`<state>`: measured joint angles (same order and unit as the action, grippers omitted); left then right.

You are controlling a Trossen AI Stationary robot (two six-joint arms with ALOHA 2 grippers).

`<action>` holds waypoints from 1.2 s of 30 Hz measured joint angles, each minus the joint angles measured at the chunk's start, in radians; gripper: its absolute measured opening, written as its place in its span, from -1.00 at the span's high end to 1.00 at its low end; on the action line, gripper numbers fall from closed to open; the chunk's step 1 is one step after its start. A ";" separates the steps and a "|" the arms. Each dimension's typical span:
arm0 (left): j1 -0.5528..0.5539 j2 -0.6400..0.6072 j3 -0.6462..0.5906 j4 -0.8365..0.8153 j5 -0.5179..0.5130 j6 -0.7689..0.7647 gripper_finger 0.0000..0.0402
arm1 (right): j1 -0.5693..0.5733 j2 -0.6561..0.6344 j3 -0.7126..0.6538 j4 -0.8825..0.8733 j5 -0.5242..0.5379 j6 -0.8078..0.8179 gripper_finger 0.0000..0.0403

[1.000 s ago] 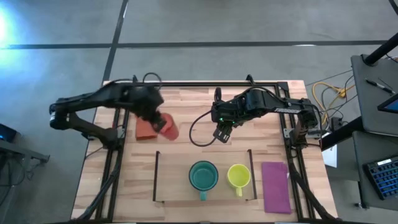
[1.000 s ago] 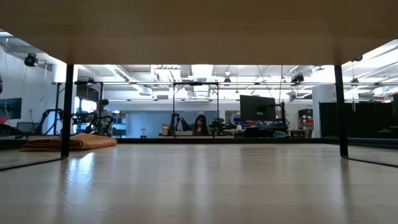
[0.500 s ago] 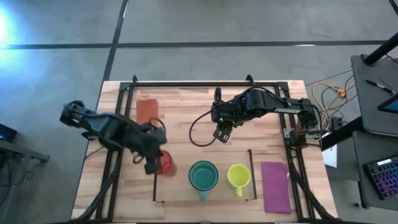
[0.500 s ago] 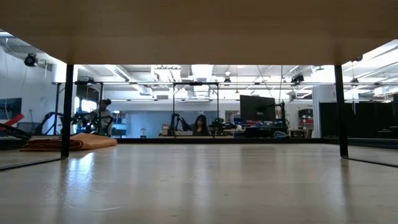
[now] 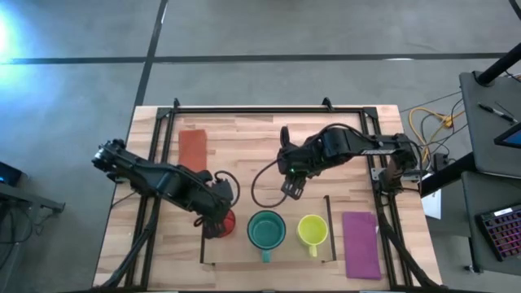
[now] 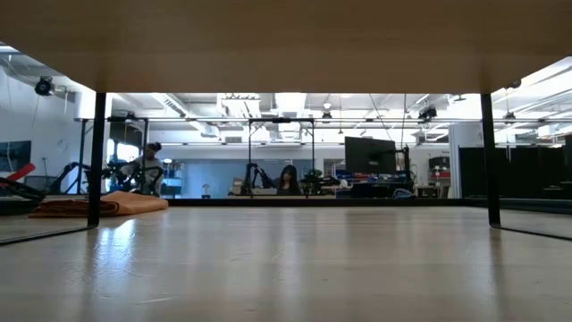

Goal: Stack small to large cups/mugs on shelf
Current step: Put the red cup on the shelf

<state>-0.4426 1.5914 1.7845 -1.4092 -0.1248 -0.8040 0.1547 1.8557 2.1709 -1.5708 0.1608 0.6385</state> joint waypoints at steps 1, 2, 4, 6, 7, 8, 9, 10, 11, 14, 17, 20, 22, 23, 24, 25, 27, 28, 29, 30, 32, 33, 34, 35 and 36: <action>-0.001 0.004 -0.001 0.004 0.008 0.000 1.00 | 0.007 0.000 -0.002 0.000 0.000 0.001 0.04; -0.003 0.008 -0.002 0.009 0.017 -0.001 1.00 | 0.015 0.000 -0.004 0.000 0.000 0.001 0.04; -0.008 0.018 -0.002 0.030 0.021 -0.002 1.00 | 0.026 0.000 -0.010 0.000 0.000 0.002 0.04; -0.014 0.026 0.003 0.045 0.023 -0.003 1.00 | 0.036 0.000 -0.020 0.000 0.000 0.013 0.04; -0.018 0.027 0.005 0.053 0.026 -0.009 1.00 | 0.042 0.000 -0.024 0.000 0.000 0.017 0.04; -0.021 0.027 0.005 0.056 0.027 -0.021 1.00 | 0.048 0.000 -0.029 0.000 0.000 0.017 0.04; -0.023 0.026 0.005 0.054 0.027 -0.027 1.00 | 0.051 0.000 -0.034 0.000 0.000 0.017 0.04; -0.024 0.026 0.002 0.054 0.027 -0.029 1.00 | 0.056 0.000 -0.038 0.000 0.000 0.017 0.04; -0.026 0.026 -0.003 0.054 0.027 -0.032 1.00 | 0.060 0.000 -0.042 0.000 0.000 0.018 0.04; -0.035 0.027 -0.007 0.047 0.027 -0.055 1.00 | 0.069 0.000 -0.049 0.000 0.000 0.024 0.04; -0.041 0.026 -0.007 0.047 0.026 -0.065 1.00 | 0.074 0.000 -0.049 0.000 0.003 0.032 0.04; -0.043 0.026 -0.009 0.047 0.017 -0.081 1.00 | 0.077 0.000 -0.049 0.000 0.022 0.053 0.04; -0.043 0.026 -0.009 0.048 0.017 -0.082 1.00 | 0.077 -0.002 -0.049 0.000 0.024 0.053 0.04; -0.043 0.026 -0.010 0.047 0.017 -0.082 0.99 | 0.077 -0.003 -0.049 0.000 0.024 0.053 0.04; -0.043 0.026 -0.011 0.049 0.017 -0.082 0.98 | 0.077 -0.005 -0.049 0.000 0.024 0.053 0.04; -0.043 0.026 -0.011 0.055 0.016 -0.082 0.96 | 0.077 -0.006 -0.049 0.000 0.024 0.052 0.04; -0.043 0.026 -0.015 0.076 0.014 -0.084 0.90 | 0.077 -0.009 -0.049 0.000 0.026 0.046 0.04; -0.043 0.026 -0.017 0.084 0.014 -0.084 0.86 | 0.077 -0.009 -0.049 0.000 0.027 0.044 0.04; -0.043 0.026 -0.019 0.090 0.014 -0.084 0.83 | 0.077 -0.010 -0.049 0.000 0.032 0.042 0.04; -0.043 0.026 -0.020 0.096 0.014 -0.085 0.80 | 0.077 -0.012 -0.049 0.000 0.038 0.041 0.04; -0.043 0.026 -0.021 0.104 0.014 -0.084 0.74 | 0.077 -0.016 -0.049 0.000 0.049 0.041 0.04; -0.042 0.026 -0.022 0.101 0.014 -0.084 0.71 | 0.077 -0.019 -0.049 0.000 0.050 0.037 0.04; -0.042 0.026 -0.022 0.100 0.014 -0.086 0.68 | 0.077 -0.022 -0.049 0.000 0.050 0.035 0.04; -0.042 0.026 -0.022 0.101 0.015 -0.091 0.66 | 0.077 -0.025 -0.049 0.000 0.051 0.034 0.04; -0.042 0.026 -0.021 0.100 0.015 -0.101 0.64 | 0.076 -0.028 -0.049 0.000 0.051 0.033 0.04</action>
<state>-0.4847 1.6173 1.7635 -1.3090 -0.1101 -0.9049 0.2310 1.8278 2.1220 -1.5711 0.2115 0.6713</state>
